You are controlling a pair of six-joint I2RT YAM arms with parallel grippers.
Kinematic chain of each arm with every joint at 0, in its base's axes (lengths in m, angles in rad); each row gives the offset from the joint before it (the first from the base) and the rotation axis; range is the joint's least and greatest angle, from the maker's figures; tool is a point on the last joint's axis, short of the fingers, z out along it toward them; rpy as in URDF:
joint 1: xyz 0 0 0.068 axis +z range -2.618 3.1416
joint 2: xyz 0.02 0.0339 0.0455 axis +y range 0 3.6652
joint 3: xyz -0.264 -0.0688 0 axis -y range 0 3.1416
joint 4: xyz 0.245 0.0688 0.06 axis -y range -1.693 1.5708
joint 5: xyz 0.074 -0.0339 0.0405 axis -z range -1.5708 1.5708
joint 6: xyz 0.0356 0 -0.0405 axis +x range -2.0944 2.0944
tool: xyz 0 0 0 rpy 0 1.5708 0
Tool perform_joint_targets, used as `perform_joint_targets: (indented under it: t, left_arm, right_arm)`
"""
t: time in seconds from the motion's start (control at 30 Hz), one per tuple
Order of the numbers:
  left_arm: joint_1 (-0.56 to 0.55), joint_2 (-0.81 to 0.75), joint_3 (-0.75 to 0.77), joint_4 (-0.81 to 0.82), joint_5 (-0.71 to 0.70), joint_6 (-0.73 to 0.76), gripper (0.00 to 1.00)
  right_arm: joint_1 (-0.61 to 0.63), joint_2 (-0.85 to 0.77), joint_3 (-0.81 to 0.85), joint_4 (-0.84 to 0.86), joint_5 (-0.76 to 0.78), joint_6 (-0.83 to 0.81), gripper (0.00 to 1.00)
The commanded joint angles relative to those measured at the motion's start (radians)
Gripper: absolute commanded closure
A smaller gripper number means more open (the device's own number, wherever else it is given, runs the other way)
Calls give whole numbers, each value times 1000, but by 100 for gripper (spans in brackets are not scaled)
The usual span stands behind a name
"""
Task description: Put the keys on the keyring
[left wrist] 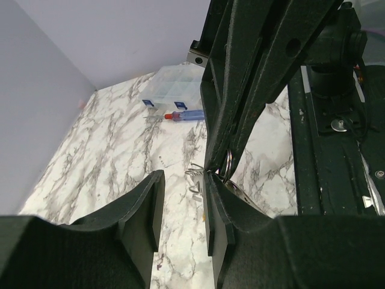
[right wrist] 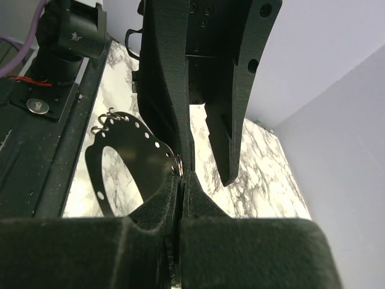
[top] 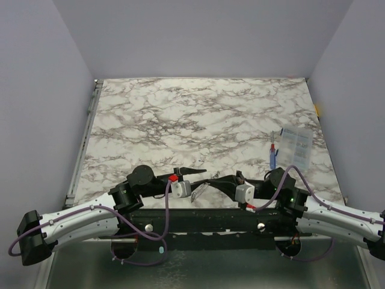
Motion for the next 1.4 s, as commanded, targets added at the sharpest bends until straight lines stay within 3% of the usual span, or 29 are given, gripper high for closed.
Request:
perform_joint_targets:
  t: [0.0, 0.13, 0.4, 0.63, 1.0, 1.2, 1.37]
  left_arm:
    - [-8, 10, 21, -1, 85, -14, 62]
    - [-7, 14, 22, -2, 89, -18, 68]
    - [-8, 9, 22, 3, 139, -19, 100]
    - [-7, 10, 24, 1, 109, -28, 100]
    - [-6, 14, 45, -37, 50, -17, 100]
    - [-6, 6, 52, -51, 31, -10, 100]
    - [-7, 2, 62, -75, 6, -2, 100]
  right_arm:
    - [1, -11, 2, 107, -3, 17, 99]
    - [1, -22, -1, 114, -4, 19, 99]
    - [1, -30, -11, 143, -26, 34, 99]
    - [2, -20, -9, 133, 21, 14, 99]
    - [2, 1, 2, 88, 61, -10, 89]
    - [2, 6, 0, 86, 62, -5, 98]
    - [1, 14, 6, 55, 71, -19, 87]
